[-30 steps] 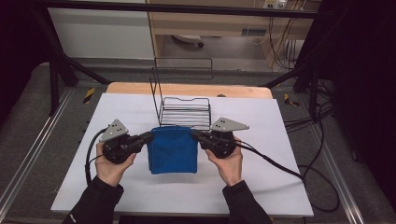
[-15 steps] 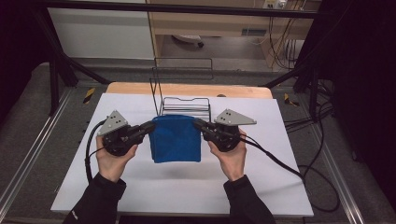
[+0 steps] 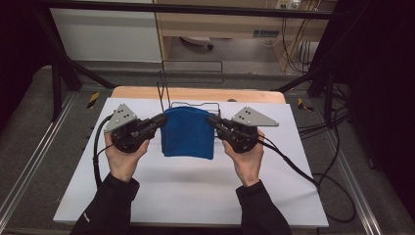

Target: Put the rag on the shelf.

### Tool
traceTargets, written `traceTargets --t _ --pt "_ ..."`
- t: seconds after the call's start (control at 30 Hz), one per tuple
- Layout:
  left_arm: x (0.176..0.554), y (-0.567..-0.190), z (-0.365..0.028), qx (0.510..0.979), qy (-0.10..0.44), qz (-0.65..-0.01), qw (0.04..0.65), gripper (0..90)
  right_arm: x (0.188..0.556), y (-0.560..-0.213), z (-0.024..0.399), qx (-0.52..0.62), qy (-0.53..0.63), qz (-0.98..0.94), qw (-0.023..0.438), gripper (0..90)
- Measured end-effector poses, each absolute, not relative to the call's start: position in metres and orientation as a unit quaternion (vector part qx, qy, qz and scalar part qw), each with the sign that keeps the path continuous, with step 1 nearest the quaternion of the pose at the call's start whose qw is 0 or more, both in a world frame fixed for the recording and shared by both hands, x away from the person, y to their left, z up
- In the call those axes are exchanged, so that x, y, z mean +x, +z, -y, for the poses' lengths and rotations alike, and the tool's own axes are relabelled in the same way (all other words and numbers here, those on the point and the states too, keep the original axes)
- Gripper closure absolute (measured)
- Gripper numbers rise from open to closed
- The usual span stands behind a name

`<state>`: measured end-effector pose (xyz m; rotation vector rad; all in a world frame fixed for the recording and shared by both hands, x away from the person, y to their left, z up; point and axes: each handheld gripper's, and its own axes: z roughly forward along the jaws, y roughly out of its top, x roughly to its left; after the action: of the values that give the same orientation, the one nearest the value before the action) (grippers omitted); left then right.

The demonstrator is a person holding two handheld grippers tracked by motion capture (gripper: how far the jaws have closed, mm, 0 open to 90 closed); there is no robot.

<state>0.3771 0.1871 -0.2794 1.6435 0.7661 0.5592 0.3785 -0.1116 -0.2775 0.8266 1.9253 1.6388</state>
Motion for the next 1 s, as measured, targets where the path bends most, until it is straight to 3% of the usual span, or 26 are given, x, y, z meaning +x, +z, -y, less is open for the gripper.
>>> traceTargets --t 1.0 --pt "0.396 -0.217 -0.180 0.655 0.285 -0.311 0.627 85.9 0.388 -0.204 0.114 0.266 0.608 -0.676 0.321 86.6"
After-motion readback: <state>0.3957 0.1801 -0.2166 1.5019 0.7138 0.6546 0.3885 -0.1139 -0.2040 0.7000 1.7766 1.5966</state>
